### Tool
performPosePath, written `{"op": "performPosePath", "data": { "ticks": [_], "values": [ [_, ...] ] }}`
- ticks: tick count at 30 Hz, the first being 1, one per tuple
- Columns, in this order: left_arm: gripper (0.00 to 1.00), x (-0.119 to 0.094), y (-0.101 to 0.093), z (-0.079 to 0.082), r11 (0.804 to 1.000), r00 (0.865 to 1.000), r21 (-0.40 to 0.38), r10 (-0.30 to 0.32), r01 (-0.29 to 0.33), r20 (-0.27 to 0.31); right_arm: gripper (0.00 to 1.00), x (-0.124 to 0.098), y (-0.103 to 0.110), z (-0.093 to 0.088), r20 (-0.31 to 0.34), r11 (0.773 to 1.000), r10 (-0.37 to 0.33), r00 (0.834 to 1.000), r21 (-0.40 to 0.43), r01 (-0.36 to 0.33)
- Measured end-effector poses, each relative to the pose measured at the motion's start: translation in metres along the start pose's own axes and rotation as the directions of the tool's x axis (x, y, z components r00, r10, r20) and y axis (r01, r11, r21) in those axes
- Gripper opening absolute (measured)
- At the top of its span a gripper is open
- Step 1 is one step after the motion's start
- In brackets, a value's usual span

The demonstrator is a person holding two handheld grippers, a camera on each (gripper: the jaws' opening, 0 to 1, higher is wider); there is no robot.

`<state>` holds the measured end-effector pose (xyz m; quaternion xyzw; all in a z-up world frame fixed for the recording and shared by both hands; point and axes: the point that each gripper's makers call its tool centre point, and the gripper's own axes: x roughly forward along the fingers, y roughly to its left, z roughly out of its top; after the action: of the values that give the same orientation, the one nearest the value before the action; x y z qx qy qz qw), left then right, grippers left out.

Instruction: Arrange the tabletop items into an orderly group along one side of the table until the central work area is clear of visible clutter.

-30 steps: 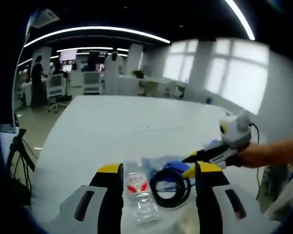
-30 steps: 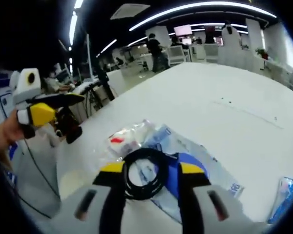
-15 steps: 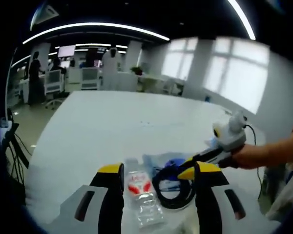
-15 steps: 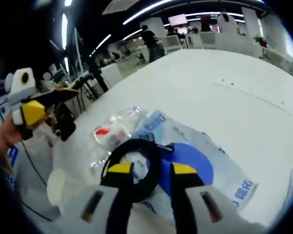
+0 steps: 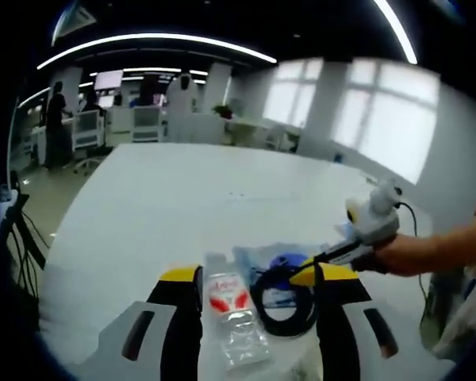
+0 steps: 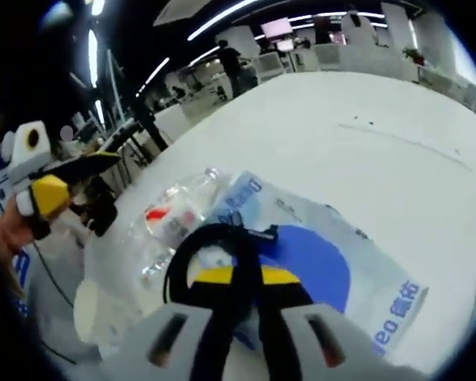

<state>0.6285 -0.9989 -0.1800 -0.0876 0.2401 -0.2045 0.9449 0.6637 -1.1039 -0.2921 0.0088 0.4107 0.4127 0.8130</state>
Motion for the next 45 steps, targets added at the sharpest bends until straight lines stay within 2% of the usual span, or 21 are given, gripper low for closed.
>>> {"op": "performPosePath", "data": {
  "ticks": [23, 36, 45],
  "values": [
    [0.52, 0.000, -0.011, -0.003, 1.000, 1.000, 0.016, -0.008, 0.008, -0.014, 0.04, -0.017, -0.002, 0.007, 0.062, 0.999, 0.011, 0.998, 0.041, -0.014],
    [0.51, 0.003, -0.019, -0.003, 0.999, 1.000, 0.031, -0.018, 0.019, -0.024, 0.03, -0.031, 0.003, 0.016, 0.108, 0.999, 0.040, 0.993, -0.006, -0.040],
    [0.49, 0.010, -0.024, -0.008, 0.997, 0.997, 0.069, -0.021, 0.025, -0.070, 0.03, -0.050, 0.011, 0.028, 0.156, 0.998, 0.062, 0.986, -0.022, -0.059]
  ]
}}
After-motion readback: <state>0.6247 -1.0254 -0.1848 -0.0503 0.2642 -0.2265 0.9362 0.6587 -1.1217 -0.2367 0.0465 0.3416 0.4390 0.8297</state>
